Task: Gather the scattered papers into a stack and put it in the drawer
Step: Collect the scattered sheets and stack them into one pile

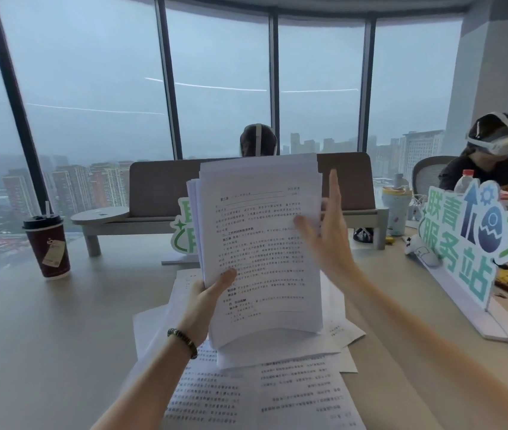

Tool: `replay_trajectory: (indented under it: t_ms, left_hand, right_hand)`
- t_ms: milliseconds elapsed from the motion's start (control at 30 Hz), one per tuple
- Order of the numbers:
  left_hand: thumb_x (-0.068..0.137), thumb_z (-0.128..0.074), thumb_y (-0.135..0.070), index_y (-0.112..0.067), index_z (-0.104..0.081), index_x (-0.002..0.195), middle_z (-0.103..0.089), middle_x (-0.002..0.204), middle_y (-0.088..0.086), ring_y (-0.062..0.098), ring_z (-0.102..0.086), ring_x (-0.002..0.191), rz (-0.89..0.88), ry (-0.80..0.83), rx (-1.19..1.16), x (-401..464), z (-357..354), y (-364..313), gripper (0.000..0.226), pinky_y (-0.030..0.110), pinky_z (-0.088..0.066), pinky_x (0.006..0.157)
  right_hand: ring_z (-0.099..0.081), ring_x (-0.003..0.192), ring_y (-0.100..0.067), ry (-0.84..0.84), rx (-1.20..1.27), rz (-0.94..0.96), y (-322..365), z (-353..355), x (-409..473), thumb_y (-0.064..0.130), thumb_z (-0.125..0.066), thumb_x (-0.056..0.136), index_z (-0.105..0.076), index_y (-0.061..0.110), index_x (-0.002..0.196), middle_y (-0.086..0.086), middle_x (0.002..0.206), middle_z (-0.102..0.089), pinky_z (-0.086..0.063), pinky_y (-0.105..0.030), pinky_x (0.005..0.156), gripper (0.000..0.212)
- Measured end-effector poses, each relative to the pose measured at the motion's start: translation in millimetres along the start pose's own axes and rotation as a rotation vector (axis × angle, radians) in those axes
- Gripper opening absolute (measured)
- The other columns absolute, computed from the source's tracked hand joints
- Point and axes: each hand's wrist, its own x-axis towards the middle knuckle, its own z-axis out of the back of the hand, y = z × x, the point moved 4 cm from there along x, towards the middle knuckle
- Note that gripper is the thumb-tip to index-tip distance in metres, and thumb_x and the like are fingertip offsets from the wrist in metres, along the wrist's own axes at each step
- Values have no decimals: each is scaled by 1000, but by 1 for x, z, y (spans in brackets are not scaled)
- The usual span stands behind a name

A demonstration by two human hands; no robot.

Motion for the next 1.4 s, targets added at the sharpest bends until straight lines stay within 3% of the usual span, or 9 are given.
replay_trajectory:
  t_ms: [100,233,400,533,633,733,1000,1167,1400]
  left_hand:
    - [93,-63,-19,-12,-69,115,-76,105,8,27,-73,95,-5,7,-25,-2,0,-1,24,46,-59,84]
    - [94,-61,-16,-13,-68,116,-76,108,9,28,-72,99,-6,23,-48,-1,1,-1,24,47,-58,85]
    - [97,-54,-18,-14,-66,120,-75,111,7,28,-71,102,-3,57,-66,0,1,-3,26,46,-56,87]
    - [98,-51,-27,-18,-63,125,-72,118,6,27,-69,109,24,77,-103,2,1,0,31,48,-52,93]
    - [96,-55,-34,-19,-66,120,-75,112,4,24,-71,104,33,54,-56,1,0,2,31,44,-56,88]
    - [89,-66,-34,-16,-70,114,-77,105,4,24,-73,98,10,29,39,0,0,4,31,39,-60,79]
    - [94,-63,-31,-18,-73,95,-77,89,1,18,-74,82,-33,-68,276,9,4,4,17,28,-60,63]
    - [95,-63,-27,-10,-72,106,-77,100,11,34,-73,92,83,-32,173,26,24,15,22,49,-60,79]
    - [98,-59,-24,-2,-64,116,-71,108,17,32,-70,87,462,10,273,48,60,51,29,37,-58,70]
  right_hand:
    - [-49,101,13,42,-163,92,28,9,33,16,-63,93,-1,52,153,4,124,-42,-39,-12,82,94]
    - [-50,93,-15,155,-389,123,40,11,50,22,-54,97,-21,56,148,0,121,-38,-45,-30,83,71]
    - [-41,107,-10,131,-475,217,30,9,50,19,-51,100,-54,29,139,6,118,-36,-50,-42,96,40]
    - [-45,115,-7,78,-264,117,24,10,50,18,-62,96,-45,38,145,8,126,-41,-47,-34,102,55]
    - [-66,111,-19,122,290,-153,7,5,33,16,-72,90,-23,40,148,2,129,-58,-57,-37,90,79]
    - [-70,107,-24,203,469,-401,-26,-11,-11,25,-66,95,-37,19,135,-5,125,-64,-61,-39,81,50]
    - [-65,98,-14,248,186,-542,-54,-27,-49,18,-45,104,-39,16,122,2,114,-63,-55,-28,72,19]
    - [-63,106,-20,397,147,-730,-61,-29,-49,32,-43,105,-45,22,127,4,119,-62,-55,-42,90,24]
    - [-56,114,-33,566,-824,-645,-109,12,-63,52,-33,101,-52,10,128,-19,130,-57,-48,-37,92,53]
